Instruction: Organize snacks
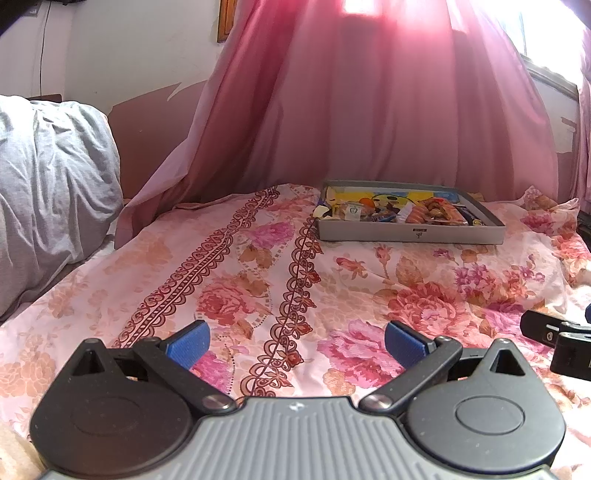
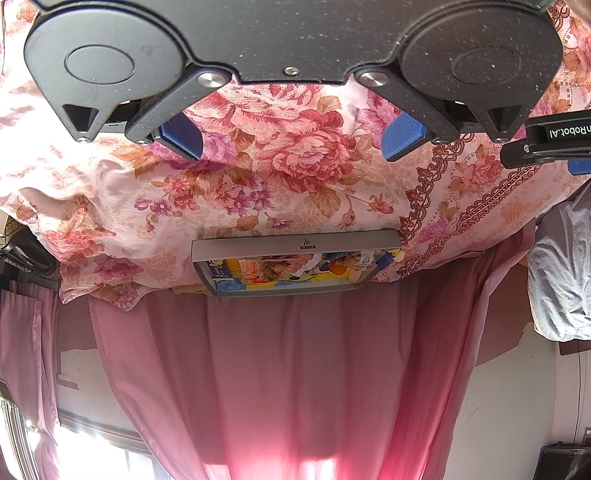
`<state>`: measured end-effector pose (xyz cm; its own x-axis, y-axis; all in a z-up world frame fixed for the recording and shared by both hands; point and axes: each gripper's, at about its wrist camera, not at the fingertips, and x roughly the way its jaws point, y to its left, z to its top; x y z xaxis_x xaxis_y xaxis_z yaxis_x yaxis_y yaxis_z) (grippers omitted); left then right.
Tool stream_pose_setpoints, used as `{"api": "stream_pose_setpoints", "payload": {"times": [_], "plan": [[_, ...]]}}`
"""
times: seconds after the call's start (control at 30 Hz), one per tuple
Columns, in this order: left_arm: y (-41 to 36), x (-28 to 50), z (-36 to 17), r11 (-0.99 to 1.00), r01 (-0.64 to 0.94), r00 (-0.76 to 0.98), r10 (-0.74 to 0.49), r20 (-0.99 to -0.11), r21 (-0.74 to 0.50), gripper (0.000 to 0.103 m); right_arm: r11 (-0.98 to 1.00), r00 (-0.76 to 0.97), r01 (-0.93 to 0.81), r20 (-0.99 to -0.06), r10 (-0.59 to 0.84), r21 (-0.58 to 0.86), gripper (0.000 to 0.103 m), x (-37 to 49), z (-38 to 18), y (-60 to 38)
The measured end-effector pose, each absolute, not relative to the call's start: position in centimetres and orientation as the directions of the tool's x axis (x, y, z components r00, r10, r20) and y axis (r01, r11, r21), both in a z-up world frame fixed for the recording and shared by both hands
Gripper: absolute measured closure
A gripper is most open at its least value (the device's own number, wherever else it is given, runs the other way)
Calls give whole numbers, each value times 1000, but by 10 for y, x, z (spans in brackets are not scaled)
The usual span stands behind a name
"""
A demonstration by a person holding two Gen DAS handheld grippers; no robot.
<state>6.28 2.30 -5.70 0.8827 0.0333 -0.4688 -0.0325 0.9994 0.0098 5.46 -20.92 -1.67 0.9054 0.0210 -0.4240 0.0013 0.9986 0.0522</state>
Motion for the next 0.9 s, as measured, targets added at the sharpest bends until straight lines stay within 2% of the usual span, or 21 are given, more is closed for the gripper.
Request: {"api": "stream_pose_setpoints", "payload": {"times": [0.9], "plan": [[23, 63, -57, 999, -36, 883, 42, -468, 21, 0, 999, 904, 3, -426, 20, 52, 1, 55, -18, -209]]}}
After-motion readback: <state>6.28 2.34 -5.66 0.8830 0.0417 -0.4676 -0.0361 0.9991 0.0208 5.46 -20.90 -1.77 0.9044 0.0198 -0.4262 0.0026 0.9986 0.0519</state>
